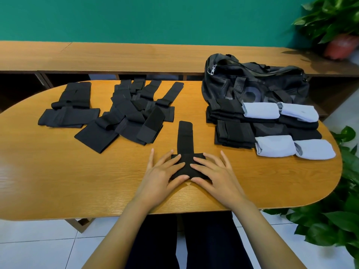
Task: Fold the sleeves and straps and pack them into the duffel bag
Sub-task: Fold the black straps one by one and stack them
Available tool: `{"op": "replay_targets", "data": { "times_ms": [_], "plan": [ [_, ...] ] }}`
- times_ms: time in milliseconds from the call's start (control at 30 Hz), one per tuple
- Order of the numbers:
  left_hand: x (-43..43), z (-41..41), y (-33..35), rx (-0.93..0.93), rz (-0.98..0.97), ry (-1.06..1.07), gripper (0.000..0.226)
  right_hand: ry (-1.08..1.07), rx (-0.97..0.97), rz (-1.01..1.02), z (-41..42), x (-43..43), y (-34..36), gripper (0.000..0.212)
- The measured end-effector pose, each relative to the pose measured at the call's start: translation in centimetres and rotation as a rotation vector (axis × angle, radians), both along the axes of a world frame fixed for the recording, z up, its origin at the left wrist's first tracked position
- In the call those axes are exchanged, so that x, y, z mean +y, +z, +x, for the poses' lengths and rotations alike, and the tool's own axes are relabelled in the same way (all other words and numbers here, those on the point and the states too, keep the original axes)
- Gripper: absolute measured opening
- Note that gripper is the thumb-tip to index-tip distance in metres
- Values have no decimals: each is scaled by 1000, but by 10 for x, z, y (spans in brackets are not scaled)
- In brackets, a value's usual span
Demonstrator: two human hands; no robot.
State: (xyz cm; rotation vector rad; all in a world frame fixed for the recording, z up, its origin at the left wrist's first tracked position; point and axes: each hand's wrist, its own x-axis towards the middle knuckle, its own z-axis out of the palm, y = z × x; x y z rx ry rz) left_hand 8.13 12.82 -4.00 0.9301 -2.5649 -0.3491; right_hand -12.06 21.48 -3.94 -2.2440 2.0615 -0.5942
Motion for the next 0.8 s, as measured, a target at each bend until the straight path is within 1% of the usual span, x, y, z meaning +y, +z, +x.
{"op": "replay_targets", "data": {
  "times_ms": [133,267,500,633,700,800],
  "plan": [
    [0,1,-2,49,-40,-15,67,-18,-11,-26,0,-1,-2,58],
    [1,1,0,79,-60,-9,59,-38,-28,-65,1,-1,-3,61],
    [4,4,1,130,-129,4,48,-31,-42,-265,1,2,-3,52],
    [8,2,5,256,-111,77,40,-47,-88,-390,1,4,-1,46],
    [10,-2,8,301,-88,129,38,-72,-139,-402,2,2,3,45],
    [11,-9,10,344,-42,222,42,-115,-203,-402,5,-5,11,44]
  ]
}}
